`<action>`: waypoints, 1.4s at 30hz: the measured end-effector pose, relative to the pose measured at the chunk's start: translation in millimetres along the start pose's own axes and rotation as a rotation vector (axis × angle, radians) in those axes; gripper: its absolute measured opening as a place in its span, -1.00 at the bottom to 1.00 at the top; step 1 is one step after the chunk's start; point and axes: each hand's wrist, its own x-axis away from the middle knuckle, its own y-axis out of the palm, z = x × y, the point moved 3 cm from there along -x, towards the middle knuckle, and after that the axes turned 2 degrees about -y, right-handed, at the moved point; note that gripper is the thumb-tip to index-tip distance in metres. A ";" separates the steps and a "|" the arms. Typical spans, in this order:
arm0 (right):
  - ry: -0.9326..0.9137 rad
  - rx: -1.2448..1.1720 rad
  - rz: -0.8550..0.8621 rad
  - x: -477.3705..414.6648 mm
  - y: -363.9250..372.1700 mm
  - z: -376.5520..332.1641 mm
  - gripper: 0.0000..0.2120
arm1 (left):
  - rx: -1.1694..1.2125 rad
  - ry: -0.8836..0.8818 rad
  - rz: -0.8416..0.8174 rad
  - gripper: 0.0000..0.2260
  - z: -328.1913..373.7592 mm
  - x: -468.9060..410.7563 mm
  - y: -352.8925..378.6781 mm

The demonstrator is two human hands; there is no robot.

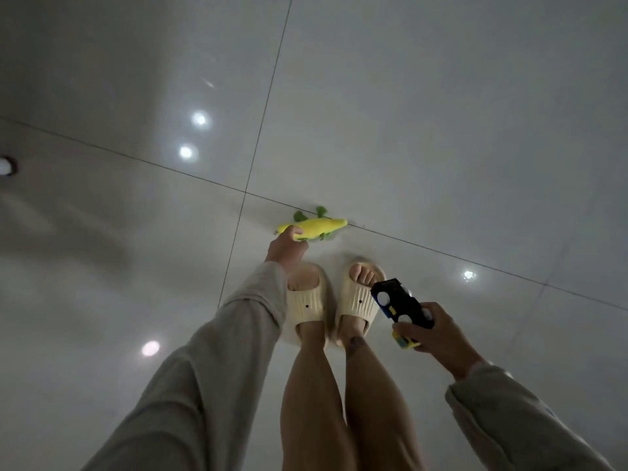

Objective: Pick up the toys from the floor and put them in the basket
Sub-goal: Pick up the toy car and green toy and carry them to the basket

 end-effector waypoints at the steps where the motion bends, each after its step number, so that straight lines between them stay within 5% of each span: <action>1: 0.013 0.016 -0.001 -18.4 3.0 6.1 -0.58 | 0.014 -0.019 -0.019 -0.54 2.0 -19.1 9.2; 5: 0.060 0.030 -0.010 -77.6 10.7 27.3 -0.55 | 0.056 -0.098 -0.109 -0.35 6.9 -84.3 46.2; 9: 0.072 0.018 0.010 -108.3 9.0 34.7 -0.55 | 0.143 -0.202 -0.093 -0.54 -3.2 -120.3 69.1; 14: 0.063 -0.013 0.014 -86.3 3.0 21.7 -0.54 | -0.009 0.028 0.177 -0.93 -7.2 -100.3 56.5; 21: -0.023 0.033 -0.024 29.2 -8.6 -10.9 -0.60 | -0.250 0.184 -0.106 -0.82 -3.0 36.1 7.8; 36: -0.121 0.139 0.006 338.5 -52.8 -19.4 -0.61 | -0.405 0.179 0.004 -0.74 -67.4 435.1 -101.9; 42: -0.117 0.258 0.165 400.2 -67.2 9.7 -0.42 | -0.095 -0.041 0.101 -0.91 -127.9 493.7 -126.3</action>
